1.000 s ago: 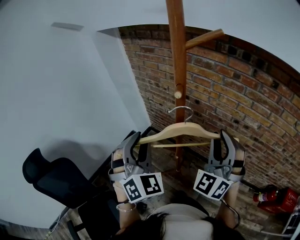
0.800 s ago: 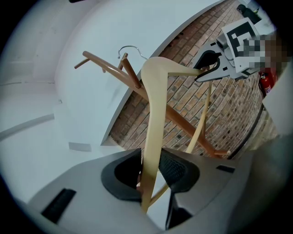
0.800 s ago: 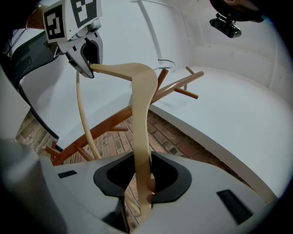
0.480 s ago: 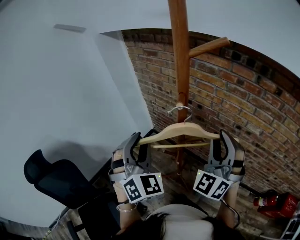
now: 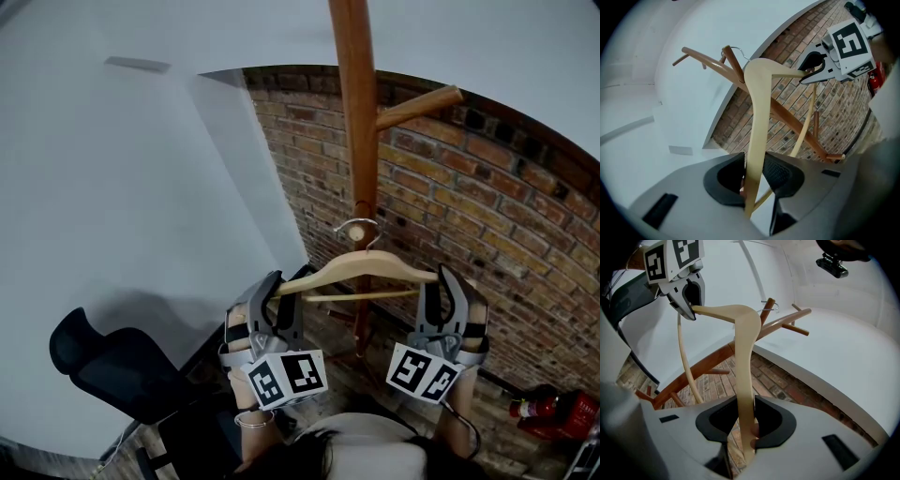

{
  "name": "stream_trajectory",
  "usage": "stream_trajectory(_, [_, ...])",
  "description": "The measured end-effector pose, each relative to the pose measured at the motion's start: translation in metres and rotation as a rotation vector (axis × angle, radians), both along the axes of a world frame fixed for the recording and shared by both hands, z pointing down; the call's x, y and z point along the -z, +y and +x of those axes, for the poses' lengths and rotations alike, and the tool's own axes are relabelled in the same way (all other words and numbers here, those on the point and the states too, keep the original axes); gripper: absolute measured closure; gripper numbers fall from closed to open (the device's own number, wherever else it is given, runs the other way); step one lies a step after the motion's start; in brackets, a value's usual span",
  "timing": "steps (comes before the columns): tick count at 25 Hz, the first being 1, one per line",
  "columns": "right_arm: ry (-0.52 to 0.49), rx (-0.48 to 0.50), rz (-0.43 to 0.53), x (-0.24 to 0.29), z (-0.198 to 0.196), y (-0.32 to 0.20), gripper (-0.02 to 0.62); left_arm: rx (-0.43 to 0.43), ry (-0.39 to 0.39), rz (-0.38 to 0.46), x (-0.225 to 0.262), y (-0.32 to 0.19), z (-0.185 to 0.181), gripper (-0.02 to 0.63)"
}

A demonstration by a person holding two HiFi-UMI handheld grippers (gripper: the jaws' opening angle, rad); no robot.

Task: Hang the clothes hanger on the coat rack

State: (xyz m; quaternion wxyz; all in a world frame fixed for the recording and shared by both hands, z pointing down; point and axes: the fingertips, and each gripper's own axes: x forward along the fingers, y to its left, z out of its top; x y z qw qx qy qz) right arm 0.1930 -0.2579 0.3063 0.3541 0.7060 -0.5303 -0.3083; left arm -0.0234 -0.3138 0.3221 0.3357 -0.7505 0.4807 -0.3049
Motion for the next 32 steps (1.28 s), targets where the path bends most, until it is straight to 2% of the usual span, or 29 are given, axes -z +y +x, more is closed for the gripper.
stream_trajectory(6, [-0.001, 0.001, -0.019, -0.008, 0.004, -0.009, 0.477, 0.003, 0.013, -0.024, -0.006, -0.007, 0.006, 0.491])
stream_trajectory(10, [-0.003, 0.003, -0.031, -0.014, 0.007, -0.014, 0.477, -0.004, -0.02, -0.022, -0.015, -0.013, 0.007, 0.491])
stream_trajectory(17, [-0.007, 0.006, -0.052, -0.022, 0.011, -0.023, 0.477, 0.01, 0.001, -0.053, -0.019, -0.021, 0.012, 0.491])
stream_trajectory(32, [-0.031, 0.012, -0.075, -0.037, 0.015, -0.031, 0.477, 0.023, -0.008, -0.064, -0.031, -0.029, 0.016, 0.491])
